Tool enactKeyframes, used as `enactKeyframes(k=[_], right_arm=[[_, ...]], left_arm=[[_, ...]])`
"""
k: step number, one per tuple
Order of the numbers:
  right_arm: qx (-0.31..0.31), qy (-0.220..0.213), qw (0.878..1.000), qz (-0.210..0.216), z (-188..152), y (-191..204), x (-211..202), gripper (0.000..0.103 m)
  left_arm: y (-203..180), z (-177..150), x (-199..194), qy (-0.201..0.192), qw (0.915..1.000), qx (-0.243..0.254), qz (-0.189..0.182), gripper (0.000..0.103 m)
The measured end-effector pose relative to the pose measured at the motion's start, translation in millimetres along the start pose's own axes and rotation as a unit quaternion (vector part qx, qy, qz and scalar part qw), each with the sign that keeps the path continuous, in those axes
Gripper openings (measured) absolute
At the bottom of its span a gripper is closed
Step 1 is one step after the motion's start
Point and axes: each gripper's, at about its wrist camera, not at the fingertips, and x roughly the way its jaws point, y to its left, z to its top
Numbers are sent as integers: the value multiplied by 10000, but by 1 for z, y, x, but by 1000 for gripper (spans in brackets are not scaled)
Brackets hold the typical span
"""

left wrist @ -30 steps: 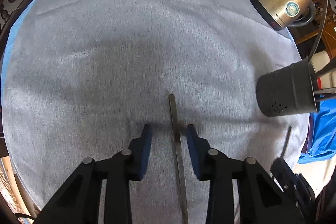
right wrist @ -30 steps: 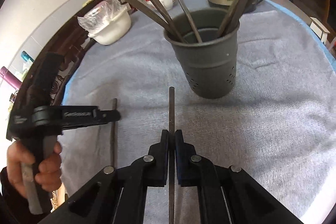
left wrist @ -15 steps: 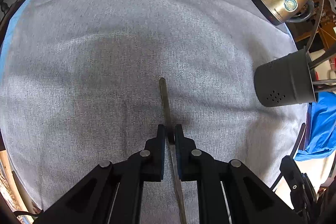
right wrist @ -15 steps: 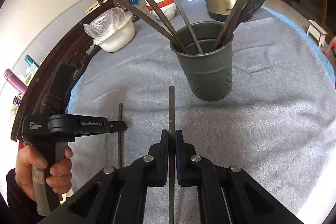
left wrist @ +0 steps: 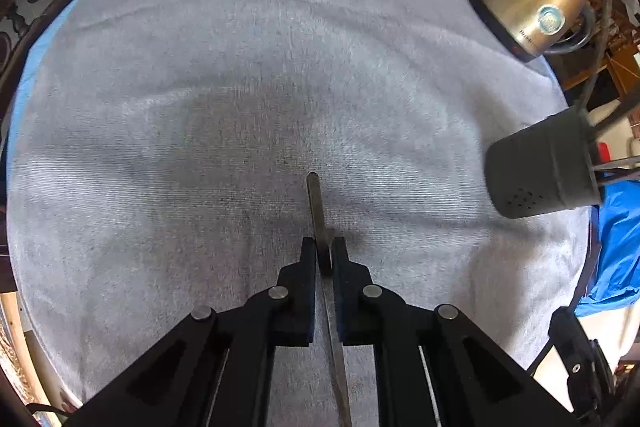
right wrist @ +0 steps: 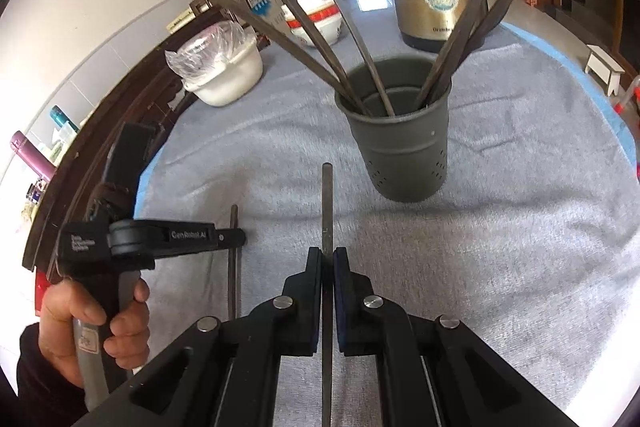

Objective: Organize utensils
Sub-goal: 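Lift both held chopsticks upright and carry them over the grey holder cup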

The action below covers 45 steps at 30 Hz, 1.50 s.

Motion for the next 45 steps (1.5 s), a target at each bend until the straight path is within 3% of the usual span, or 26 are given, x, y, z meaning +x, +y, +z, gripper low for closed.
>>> enactKeyframes(k=[8, 20, 37, 45], right_arm=[[-60, -577, 9981, 190, 5, 7, -32, 6], [-11, -1439, 9888, 395, 9, 18, -79, 6], [1, -2062, 9779, 334, 10, 17, -126, 6], [-131, -2229, 9743, 283, 17, 23, -140, 6]], left_arm=[[-18, -15, -64, -849, 9961, 252, 13, 6], [-47, -51, -150, -1928, 9784, 744, -52, 5], [-72, -72, -204, -2517, 9620, 1055, -51, 5], [-75, -72, -212, -2571, 9603, 1085, -45, 5]])
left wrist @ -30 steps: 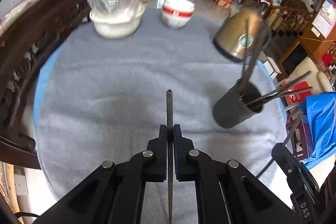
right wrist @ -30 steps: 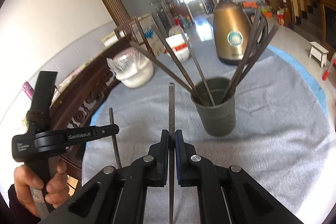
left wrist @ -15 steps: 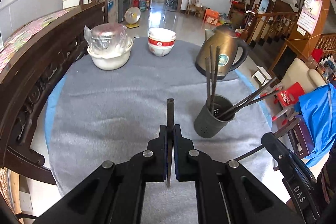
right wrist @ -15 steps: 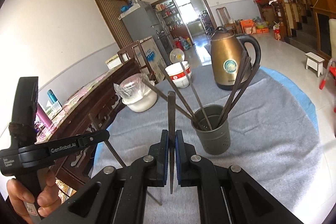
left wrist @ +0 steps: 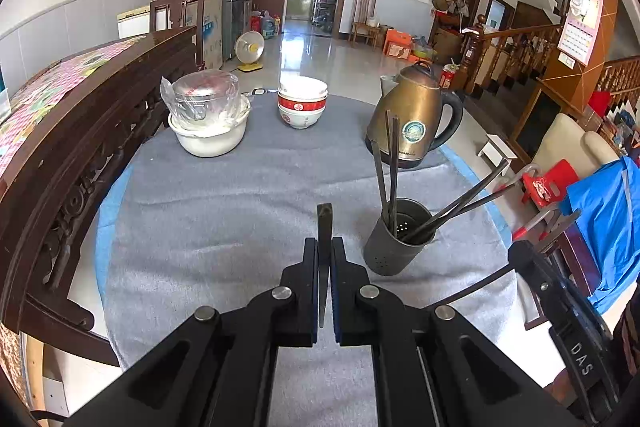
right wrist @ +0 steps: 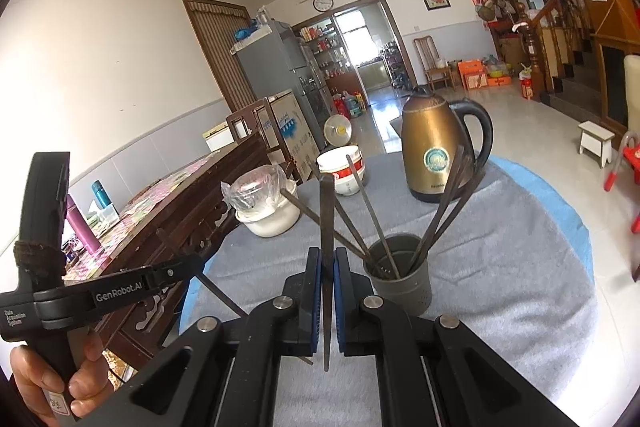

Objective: Organize utensils
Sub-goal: 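Lift both held chopsticks upright and carry them over the grey holder cup, then lower both held chopsticks down into the grey holder cup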

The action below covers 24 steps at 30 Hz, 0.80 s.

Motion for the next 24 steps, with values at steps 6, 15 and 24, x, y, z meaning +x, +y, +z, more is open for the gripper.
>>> enactKeyframes(k=[6, 15, 24], right_arm=[[-55, -127, 9999, -43, 8, -2, -6, 6], [74, -327, 9992, -203, 10, -17, -14, 6], [253, -566, 9976, -293, 15, -33, -19, 6]], left_arm=[[0, 4, -2, 13, 10000, 17, -79, 5], [-7, 15, -16, -136, 9995, 112, -247, 5], [-23, 31, -26, -380, 9983, 225, -367, 5]])
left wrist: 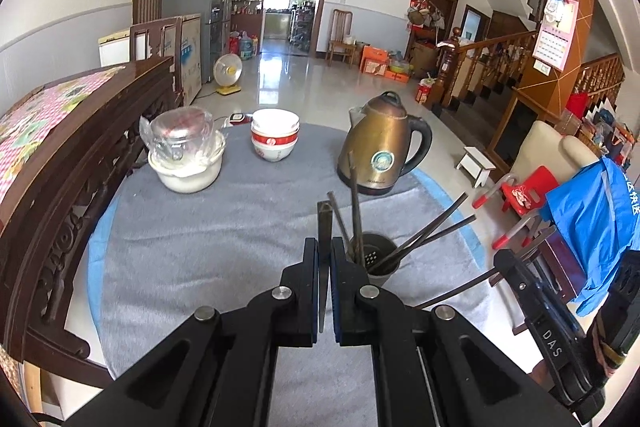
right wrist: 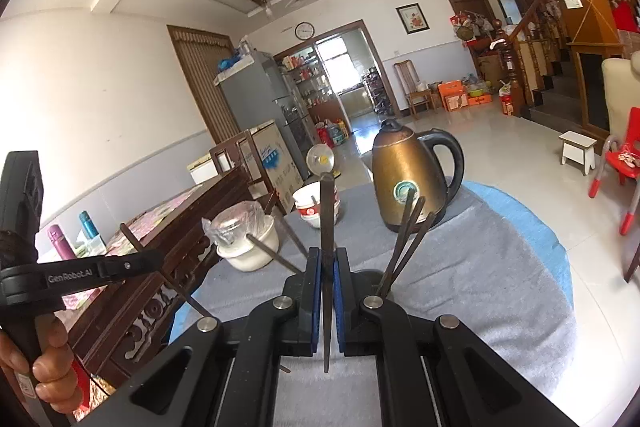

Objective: Organize utensils
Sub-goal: 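Lower both held chopsticks down into the grey holder cup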

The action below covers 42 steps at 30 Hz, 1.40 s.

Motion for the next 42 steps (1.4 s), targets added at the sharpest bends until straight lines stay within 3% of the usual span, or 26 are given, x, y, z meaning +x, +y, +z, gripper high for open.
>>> enactKeyframes(k=[22, 42], right_arm=[[114, -820, 9948, -586, 42, -19, 22, 6], [196, -564, 9961, -646, 34, -38, 42, 6]], left_arm=[[-57, 54, 26, -539, 9980, 327, -111, 5], [-70, 56, 51, -586, 9979, 254, -78, 5]])
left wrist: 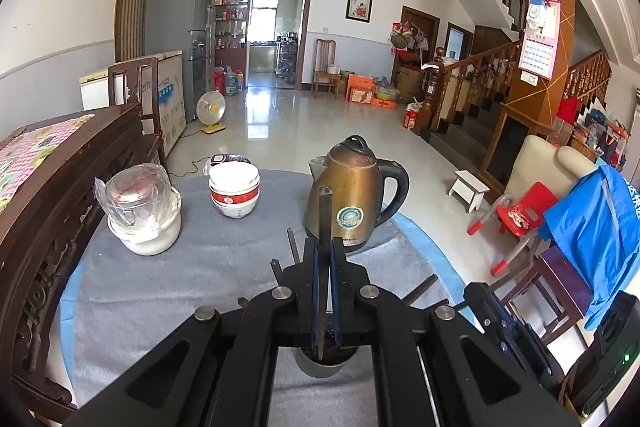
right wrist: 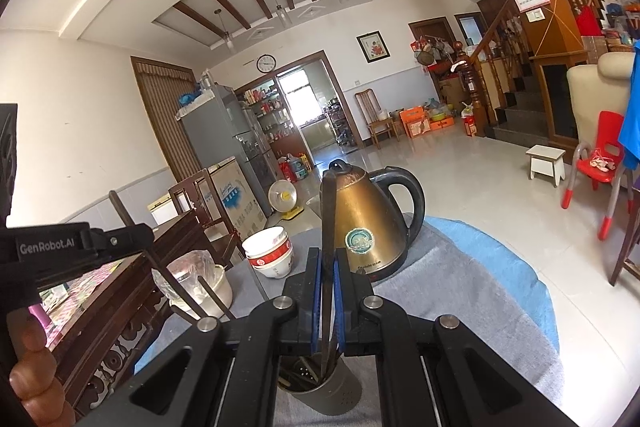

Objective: Organize utensils
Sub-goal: 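Lower both held chopsticks down into the grey holder cup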

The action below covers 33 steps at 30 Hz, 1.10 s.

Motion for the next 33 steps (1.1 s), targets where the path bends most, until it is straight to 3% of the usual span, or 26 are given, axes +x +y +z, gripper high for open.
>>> enactKeyframes(k=[7, 16, 33], right_arm=[[-83, 99, 9999, 38, -3, 5, 3, 6], [-164, 240, 9996, 51, -10, 7, 8, 6], [-149, 440, 9989, 58, -21, 8, 11, 7]], left_arm=[[-2, -8, 11, -7, 10000, -11, 49, 6], [0, -29, 34, 271, 9995, -18, 149, 6], [7, -55, 39, 433, 9986, 54, 312, 6]])
